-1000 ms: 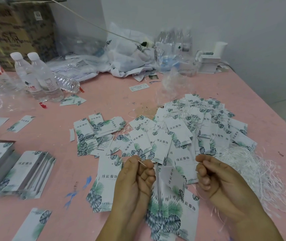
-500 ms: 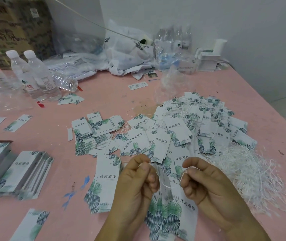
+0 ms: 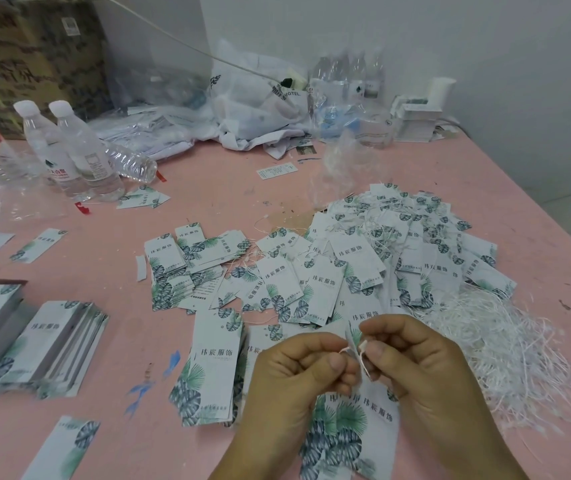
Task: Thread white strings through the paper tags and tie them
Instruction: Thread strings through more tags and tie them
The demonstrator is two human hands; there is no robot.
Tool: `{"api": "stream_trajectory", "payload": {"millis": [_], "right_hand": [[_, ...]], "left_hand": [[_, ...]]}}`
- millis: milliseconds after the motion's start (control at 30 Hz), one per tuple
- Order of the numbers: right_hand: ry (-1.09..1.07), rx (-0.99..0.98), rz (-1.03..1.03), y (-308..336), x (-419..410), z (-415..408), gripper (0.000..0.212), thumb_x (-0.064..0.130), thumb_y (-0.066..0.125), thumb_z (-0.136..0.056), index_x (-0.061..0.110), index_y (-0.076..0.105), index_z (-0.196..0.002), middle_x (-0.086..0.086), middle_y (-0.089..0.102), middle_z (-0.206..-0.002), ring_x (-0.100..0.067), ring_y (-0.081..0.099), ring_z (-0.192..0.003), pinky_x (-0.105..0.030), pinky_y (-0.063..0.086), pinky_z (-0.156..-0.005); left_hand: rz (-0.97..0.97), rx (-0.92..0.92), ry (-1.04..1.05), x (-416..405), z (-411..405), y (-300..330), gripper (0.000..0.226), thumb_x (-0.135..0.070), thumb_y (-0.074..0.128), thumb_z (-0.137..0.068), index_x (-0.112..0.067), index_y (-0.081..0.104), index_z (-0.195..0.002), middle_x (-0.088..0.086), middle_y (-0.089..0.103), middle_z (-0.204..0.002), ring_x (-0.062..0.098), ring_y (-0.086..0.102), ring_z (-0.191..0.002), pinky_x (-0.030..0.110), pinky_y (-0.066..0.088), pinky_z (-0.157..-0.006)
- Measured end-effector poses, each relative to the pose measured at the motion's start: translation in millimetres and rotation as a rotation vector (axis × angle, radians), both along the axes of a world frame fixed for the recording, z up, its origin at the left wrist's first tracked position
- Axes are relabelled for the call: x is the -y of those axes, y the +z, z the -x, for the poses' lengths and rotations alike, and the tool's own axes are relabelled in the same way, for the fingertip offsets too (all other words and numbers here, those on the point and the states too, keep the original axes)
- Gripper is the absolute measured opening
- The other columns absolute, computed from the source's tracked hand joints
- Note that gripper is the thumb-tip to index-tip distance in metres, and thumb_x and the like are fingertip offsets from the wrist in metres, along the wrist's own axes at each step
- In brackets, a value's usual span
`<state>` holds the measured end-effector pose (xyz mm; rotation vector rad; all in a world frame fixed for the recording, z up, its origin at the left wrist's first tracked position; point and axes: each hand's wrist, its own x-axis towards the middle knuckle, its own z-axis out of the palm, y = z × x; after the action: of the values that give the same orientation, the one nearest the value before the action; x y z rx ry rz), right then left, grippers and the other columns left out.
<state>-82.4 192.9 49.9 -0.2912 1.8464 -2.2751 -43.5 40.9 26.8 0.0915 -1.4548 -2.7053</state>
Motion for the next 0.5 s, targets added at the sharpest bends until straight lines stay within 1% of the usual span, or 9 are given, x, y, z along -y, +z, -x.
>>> {"api": "stream_trajectory", "payload": {"millis": [67,133,200,267,367,400,467,500], "right_hand": [[-0.039,-0.043,-0.059,1.4,1.6,-2.5,0.021,0.021,0.076,-0.066,0.018,0.077,-0.087,-0.008,0.069,-0.068,-0.015,0.063,-0.062,-0.021,0.053,-0.060],[-0.077,-0.082,-0.101,6.1,4.7,-5.2,0.019,0.021,0.073,-0.064,0.019,0.077,-0.082,-0.007,0.070,-0.065,-0.009,0.063,-0.059,-0.016,0.051,-0.057],[-0.105,-0.110,-0.117,8.3,7.4,-7.0,0.016,0.016,0.072,-0.064,0.018,0.077,-0.079,-0.006,0.070,-0.063,-0.004,0.061,-0.056,-0.013,0.049,-0.054],[-0.121,-0.137,-0.133,8.7,9.0,-8.1,0.011,0.011,0.072,-0.065,0.015,0.077,-0.074,-0.007,0.070,-0.065,-0.003,0.061,-0.056,-0.012,0.049,-0.055],[-0.142,-0.182,-0.162,6.1,11.1,-9.4,0.015,0.000,0.072,-0.069,0.014,0.074,-0.075,-0.005,0.071,-0.065,-0.002,0.062,-0.056,-0.011,0.049,-0.056],[-0.151,-0.192,-0.165,4.6,11.7,-10.1,0.015,0.002,0.072,-0.070,0.015,0.075,-0.075,-0.004,0.070,-0.064,-0.003,0.062,-0.056,-0.011,0.049,-0.056],[-0.163,-0.204,-0.163,2.3,13.4,-11.7,0.011,0.011,0.072,-0.068,0.018,0.075,-0.076,-0.003,0.070,-0.065,-0.003,0.063,-0.058,-0.011,0.050,-0.057],[-0.170,-0.216,-0.175,0.7,14.3,-12.3,0.012,0.016,0.072,-0.068,0.022,0.075,-0.077,-0.002,0.071,-0.067,-0.003,0.063,-0.059,-0.012,0.050,-0.057]], "left_hand": [[0.020,0.009,0.001,-0.8,-0.3,-0.5,0.023,-0.016,0.083,-0.062,-0.008,0.079,-0.083,0.018,0.073,-0.070,0.020,0.068,-0.058,0.024,0.054,-0.054],[0.028,0.022,0.006,-1.2,-0.3,-0.2,0.023,-0.017,0.082,-0.062,-0.007,0.079,-0.082,0.017,0.073,-0.070,0.019,0.068,-0.057,0.024,0.054,-0.053],[0.033,0.030,0.011,-1.3,0.0,-0.4,0.021,-0.017,0.082,-0.063,-0.008,0.079,-0.081,0.017,0.072,-0.069,0.019,0.067,-0.057,0.024,0.054,-0.053],[0.049,0.026,0.016,-1.1,0.3,-0.9,0.018,-0.018,0.082,-0.065,-0.010,0.078,-0.080,0.015,0.072,-0.069,0.018,0.066,-0.056,0.023,0.053,-0.054],[0.077,0.021,0.022,-0.7,0.5,-2.2,0.015,-0.021,0.080,-0.068,-0.012,0.077,-0.079,0.013,0.070,-0.067,0.017,0.063,-0.055,0.022,0.051,-0.053],[0.089,0.024,0.027,-0.6,0.5,-2.6,0.014,-0.023,0.079,-0.069,-0.013,0.077,-0.079,0.011,0.070,-0.066,0.016,0.062,-0.055,0.022,0.050,-0.052],[0.118,0.027,0.038,-0.3,0.5,-3.3,0.014,-0.026,0.078,-0.070,-0.015,0.076,-0.077,0.008,0.068,-0.064,0.014,0.061,-0.054,0.020,0.048,-0.051],[0.128,0.024,0.042,0.0,0.5,-3.4,0.013,-0.027,0.077,-0.070,-0.015,0.076,-0.076,0.007,0.068,-0.063,0.013,0.060,-0.054,0.020,0.047,-0.050]]}}
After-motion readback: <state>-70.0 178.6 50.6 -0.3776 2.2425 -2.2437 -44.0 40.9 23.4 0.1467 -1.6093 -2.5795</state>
